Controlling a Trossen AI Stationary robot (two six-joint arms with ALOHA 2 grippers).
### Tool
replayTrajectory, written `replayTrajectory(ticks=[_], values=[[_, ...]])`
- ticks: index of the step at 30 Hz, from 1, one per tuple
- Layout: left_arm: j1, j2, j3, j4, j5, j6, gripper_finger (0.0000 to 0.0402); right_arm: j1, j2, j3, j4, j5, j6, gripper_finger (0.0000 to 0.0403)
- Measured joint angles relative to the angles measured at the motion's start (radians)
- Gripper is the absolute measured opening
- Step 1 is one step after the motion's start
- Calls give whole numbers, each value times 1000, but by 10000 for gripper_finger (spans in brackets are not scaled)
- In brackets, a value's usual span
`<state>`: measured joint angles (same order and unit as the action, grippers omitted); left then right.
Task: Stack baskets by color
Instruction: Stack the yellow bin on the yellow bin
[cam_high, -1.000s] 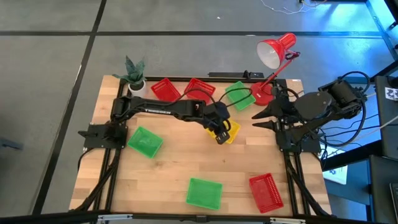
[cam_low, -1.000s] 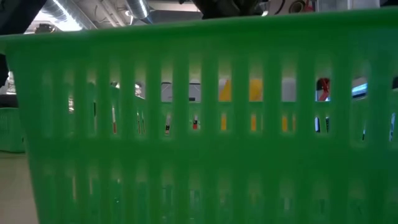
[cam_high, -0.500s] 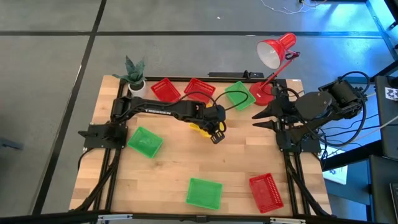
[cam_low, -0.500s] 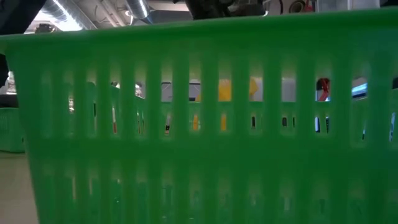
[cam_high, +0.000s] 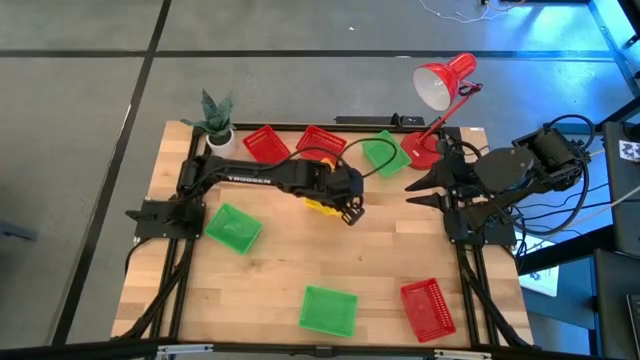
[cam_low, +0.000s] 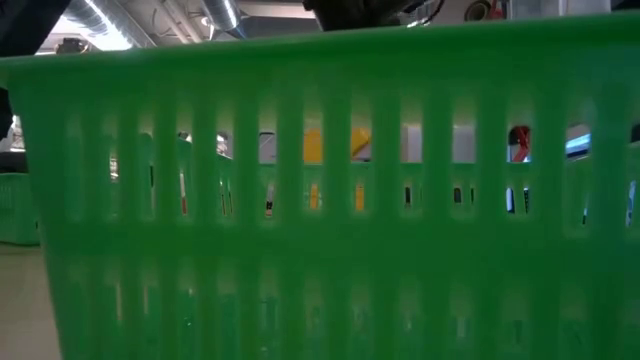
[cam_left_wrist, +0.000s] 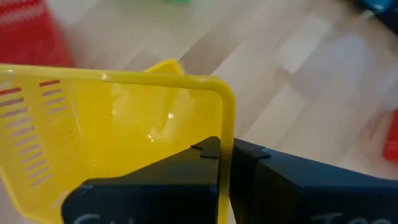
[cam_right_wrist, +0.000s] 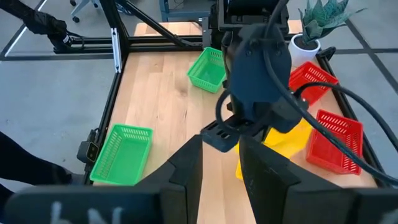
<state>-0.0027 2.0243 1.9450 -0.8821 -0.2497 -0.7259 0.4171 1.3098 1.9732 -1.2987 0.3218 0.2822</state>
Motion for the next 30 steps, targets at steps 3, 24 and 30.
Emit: replayTrajectory(ticks=[3, 24, 30], values=[[13, 0, -2, -47, 5, -88, 0, 0, 0, 0, 0, 0, 29, 105], [30, 95, -18, -6, 56, -291, 0, 0, 0, 0, -16, -34, -2, 105], [42, 130, -18, 30, 169, -275, 17, 0, 0, 0, -24, -36, -2, 105]])
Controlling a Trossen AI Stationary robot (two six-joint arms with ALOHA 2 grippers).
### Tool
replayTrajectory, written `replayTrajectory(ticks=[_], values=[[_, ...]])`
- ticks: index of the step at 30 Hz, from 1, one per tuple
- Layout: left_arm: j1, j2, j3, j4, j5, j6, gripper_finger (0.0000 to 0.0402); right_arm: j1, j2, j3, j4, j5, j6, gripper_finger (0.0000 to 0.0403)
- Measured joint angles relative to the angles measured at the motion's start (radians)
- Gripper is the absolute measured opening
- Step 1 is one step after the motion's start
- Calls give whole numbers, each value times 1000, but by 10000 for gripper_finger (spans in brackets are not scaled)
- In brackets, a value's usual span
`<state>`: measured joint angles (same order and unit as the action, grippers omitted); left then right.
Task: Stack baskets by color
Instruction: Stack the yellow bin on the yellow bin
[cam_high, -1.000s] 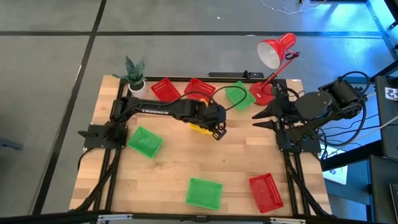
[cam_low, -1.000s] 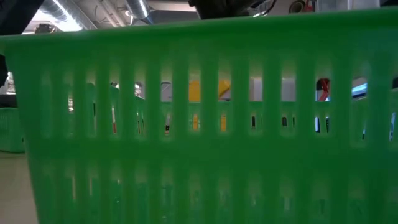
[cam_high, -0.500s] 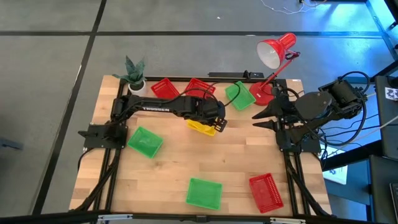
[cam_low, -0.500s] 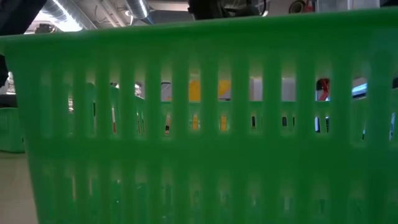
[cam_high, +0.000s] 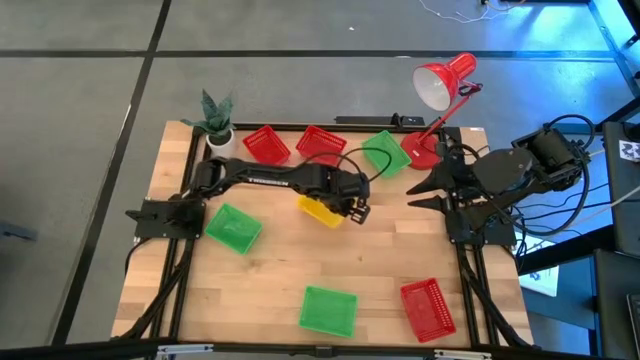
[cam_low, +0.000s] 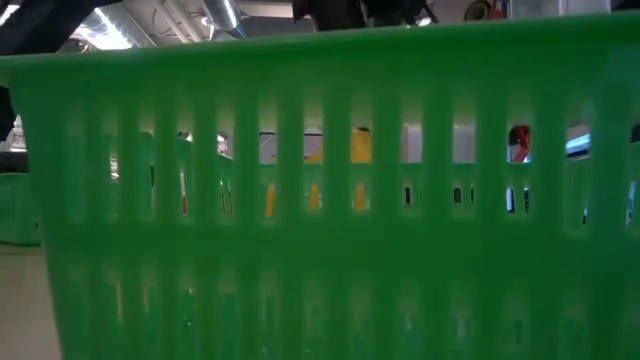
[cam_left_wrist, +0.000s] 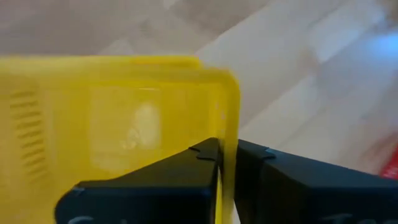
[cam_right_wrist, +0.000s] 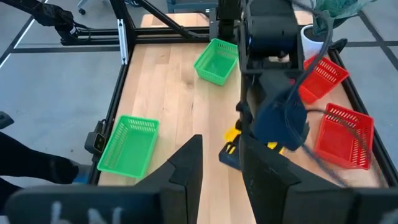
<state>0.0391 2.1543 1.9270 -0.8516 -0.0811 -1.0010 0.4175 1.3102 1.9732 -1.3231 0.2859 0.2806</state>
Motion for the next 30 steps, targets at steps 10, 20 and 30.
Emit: replayTrajectory(ticks=[10, 20, 30], values=[[17, -12, 0, 0, 6, 68, 34, 0, 0, 0, 0, 0, -1, 105], [35, -13, 0, 0, 74, 100, 14, 0, 0, 0, 0, 0, -2, 105], [21, -28, 1, -16, 40, 122, 2, 0, 0, 0, 1, 0, -2, 105]])
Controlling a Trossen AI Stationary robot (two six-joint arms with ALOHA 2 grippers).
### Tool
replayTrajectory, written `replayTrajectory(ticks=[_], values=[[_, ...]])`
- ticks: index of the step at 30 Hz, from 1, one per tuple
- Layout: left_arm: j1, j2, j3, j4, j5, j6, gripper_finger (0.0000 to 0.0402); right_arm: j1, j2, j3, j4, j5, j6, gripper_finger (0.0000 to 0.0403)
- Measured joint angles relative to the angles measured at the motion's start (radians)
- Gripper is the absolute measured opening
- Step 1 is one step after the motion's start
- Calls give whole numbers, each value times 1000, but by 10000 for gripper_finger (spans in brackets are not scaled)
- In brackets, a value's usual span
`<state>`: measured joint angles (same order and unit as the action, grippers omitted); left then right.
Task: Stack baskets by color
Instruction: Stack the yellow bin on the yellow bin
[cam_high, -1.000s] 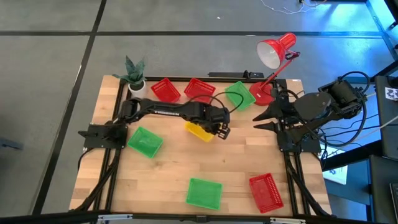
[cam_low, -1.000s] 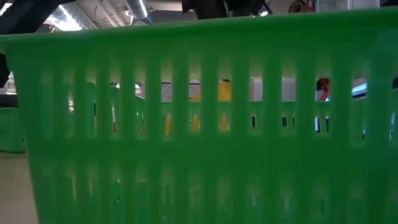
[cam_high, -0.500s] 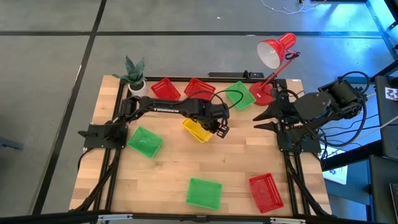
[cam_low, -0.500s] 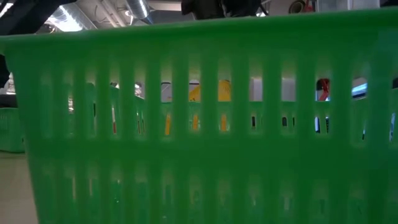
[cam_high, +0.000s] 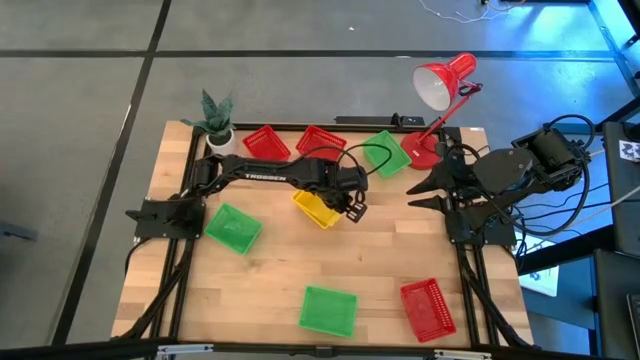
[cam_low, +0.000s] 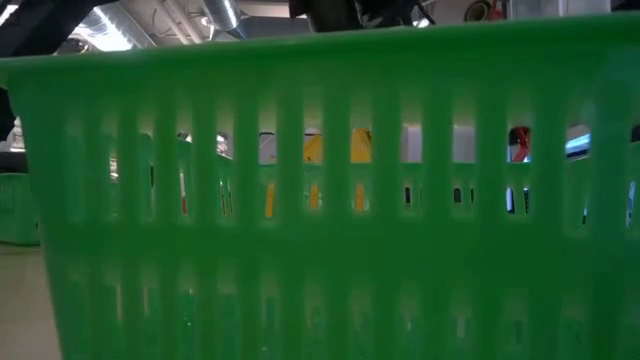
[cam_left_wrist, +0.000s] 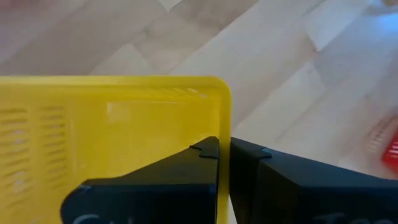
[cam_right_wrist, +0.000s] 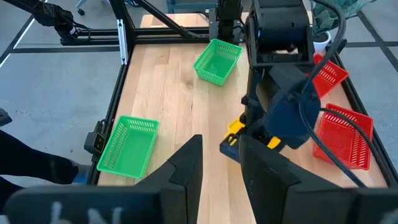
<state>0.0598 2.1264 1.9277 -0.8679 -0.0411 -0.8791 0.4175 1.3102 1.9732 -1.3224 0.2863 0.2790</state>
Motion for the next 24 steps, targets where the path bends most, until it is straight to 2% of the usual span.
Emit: replayTrajectory(ticks=[9, 13, 20, 24], values=[[-23, -12, 113, -169, -84, 21, 1, 0, 0, 0, 0, 0, 0, 105], [-31, -12, 165, -187, -97, 26, 0, 0, 0, 0, 0, 0, 0, 105], [-35, -12, 182, -323, -174, 47, 0, 0, 0, 0, 0, 0, 0, 105], [-37, -5, 183, -318, -184, 46, 0, 0, 0, 0, 0, 0, 0, 105]])
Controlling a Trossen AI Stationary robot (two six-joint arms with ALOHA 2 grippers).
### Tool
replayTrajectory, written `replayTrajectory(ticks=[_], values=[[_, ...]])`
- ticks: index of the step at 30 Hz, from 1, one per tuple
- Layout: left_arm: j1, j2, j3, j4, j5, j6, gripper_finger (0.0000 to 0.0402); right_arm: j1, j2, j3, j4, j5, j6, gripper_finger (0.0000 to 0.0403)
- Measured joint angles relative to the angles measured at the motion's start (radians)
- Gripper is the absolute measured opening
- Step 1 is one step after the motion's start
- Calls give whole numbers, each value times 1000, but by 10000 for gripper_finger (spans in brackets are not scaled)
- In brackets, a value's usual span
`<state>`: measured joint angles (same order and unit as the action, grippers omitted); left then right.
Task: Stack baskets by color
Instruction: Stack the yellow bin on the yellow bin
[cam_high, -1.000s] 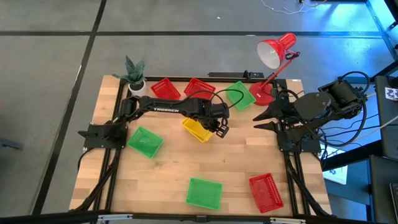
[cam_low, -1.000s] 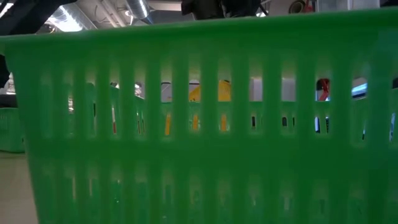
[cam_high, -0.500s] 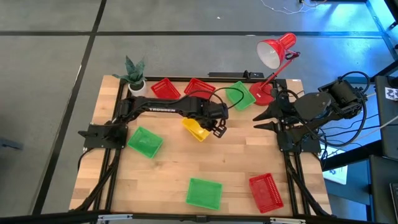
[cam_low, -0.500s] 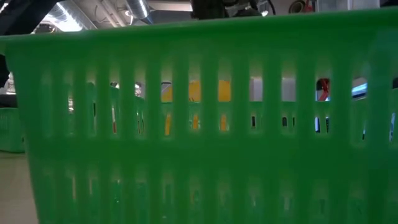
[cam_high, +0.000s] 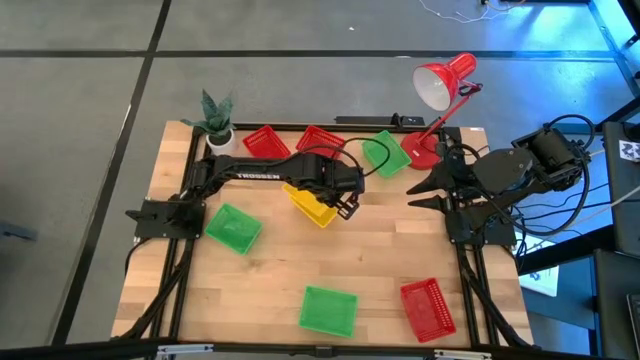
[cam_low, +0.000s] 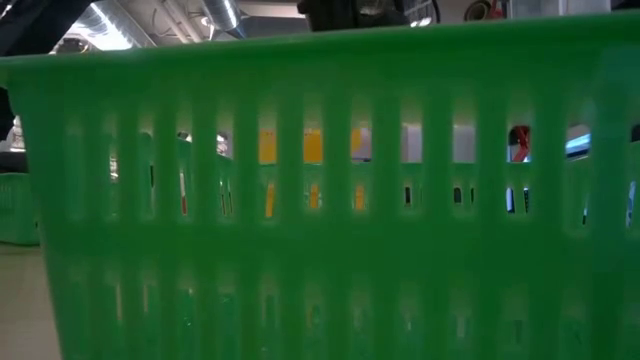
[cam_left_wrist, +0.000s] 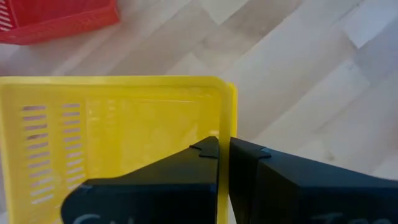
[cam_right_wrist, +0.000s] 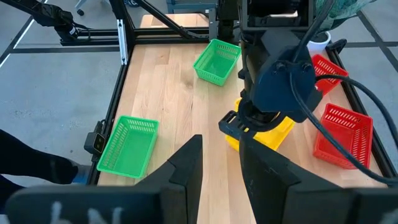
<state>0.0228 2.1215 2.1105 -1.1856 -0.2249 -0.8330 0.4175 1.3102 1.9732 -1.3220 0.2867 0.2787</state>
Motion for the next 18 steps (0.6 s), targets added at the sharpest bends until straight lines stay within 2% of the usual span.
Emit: replayTrajectory(ticks=[10, 18], values=[[-8, 32, 2, 9, -29, 39, 13, 0, 0, 0, 0, 0, 0, 105], [7, 54, -2, 16, 32, 40, 43, 0, 0, 0, 0, 0, 0, 105]])
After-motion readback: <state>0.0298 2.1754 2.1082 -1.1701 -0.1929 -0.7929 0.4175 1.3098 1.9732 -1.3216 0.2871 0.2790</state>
